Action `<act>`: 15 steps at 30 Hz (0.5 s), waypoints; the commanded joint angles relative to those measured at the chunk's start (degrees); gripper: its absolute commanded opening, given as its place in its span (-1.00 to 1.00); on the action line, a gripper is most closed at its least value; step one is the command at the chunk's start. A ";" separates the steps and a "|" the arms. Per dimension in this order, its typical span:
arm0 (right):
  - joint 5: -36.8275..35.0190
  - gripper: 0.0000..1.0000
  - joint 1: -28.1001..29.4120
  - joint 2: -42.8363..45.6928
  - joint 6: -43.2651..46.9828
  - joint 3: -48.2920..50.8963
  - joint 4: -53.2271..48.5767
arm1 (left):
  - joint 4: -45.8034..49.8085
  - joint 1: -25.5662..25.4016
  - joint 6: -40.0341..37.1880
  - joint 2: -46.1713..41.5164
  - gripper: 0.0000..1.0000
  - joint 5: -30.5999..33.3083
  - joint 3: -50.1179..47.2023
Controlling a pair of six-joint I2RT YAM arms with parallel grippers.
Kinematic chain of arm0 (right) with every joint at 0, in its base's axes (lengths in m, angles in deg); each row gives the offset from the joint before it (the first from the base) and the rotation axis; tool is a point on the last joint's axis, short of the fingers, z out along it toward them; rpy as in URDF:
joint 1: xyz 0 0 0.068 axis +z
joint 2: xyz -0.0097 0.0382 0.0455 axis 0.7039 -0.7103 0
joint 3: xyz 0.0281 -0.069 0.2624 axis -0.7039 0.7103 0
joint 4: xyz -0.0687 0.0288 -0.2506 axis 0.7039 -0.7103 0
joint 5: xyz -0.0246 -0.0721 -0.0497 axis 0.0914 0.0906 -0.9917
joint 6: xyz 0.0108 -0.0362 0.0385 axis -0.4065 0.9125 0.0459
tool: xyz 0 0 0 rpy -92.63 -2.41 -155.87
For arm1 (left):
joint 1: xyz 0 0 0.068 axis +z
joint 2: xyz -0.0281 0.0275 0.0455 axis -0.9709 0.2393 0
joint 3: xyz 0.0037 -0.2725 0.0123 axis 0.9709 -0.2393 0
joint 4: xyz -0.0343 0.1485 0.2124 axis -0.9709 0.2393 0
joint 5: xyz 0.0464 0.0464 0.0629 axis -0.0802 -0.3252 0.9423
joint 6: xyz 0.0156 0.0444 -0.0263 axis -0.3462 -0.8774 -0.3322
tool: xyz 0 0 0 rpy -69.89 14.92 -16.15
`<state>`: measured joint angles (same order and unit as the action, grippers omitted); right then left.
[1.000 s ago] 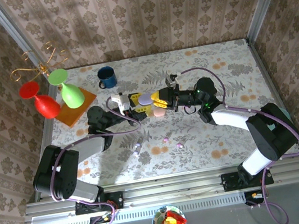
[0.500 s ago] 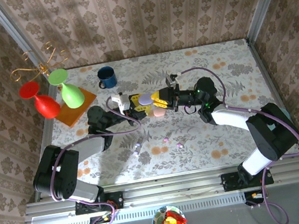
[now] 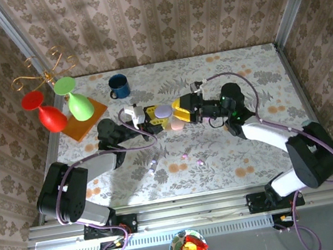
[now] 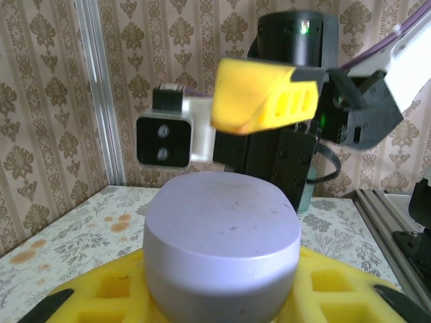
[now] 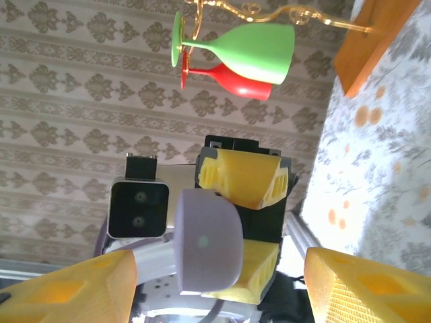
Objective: Insert the wireless bluetooth earbuds into the charging case
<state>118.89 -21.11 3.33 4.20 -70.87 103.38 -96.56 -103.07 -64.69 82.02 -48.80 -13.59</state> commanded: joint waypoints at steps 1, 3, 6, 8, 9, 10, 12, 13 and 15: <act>-7.35 0.40 0.04 7.00 24.71 -5.14 -26.61 | -1.74 0.38 -0.90 -0.41 -0.35 0.54 -1.71; -13.28 0.41 0.72 9.74 36.79 -7.61 -36.70 | -1.67 2.20 -0.48 -0.40 -0.36 1.06 -2.57; -23.23 0.42 2.41 12.57 50.57 -9.72 -44.91 | -1.65 2.78 0.47 -0.51 -0.35 1.96 -3.57; -30.10 0.43 5.36 14.01 58.23 -10.17 -46.80 | -1.67 3.25 1.21 -0.41 -0.36 2.57 -4.14; -32.67 0.44 6.89 14.42 61.46 -10.26 -46.81 | -1.68 3.55 1.39 -0.40 -0.36 2.21 -4.29; -34.75 0.44 8.28 14.59 63.69 -10.47 -46.56 | -1.66 3.65 1.58 -0.36 -0.36 2.18 -4.45; -37.52 0.46 11.01 13.65 68.67 -11.67 -46.62 | -1.66 3.98 1.77 -0.46 -0.36 1.84 -4.71; -38.88 0.46 12.39 12.91 70.68 -12.34 -46.51 | -1.66 4.00 1.74 -0.43 -0.36 1.71 -4.81; -41.04 0.47 14.49 11.01 73.45 -13.68 -46.40 | -1.66 3.98 1.79 -0.56 -0.36 1.58 -4.91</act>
<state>86.24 -8.69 16.18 65.77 -81.65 59.99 -96.54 -99.35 -64.26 82.02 -46.77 -17.88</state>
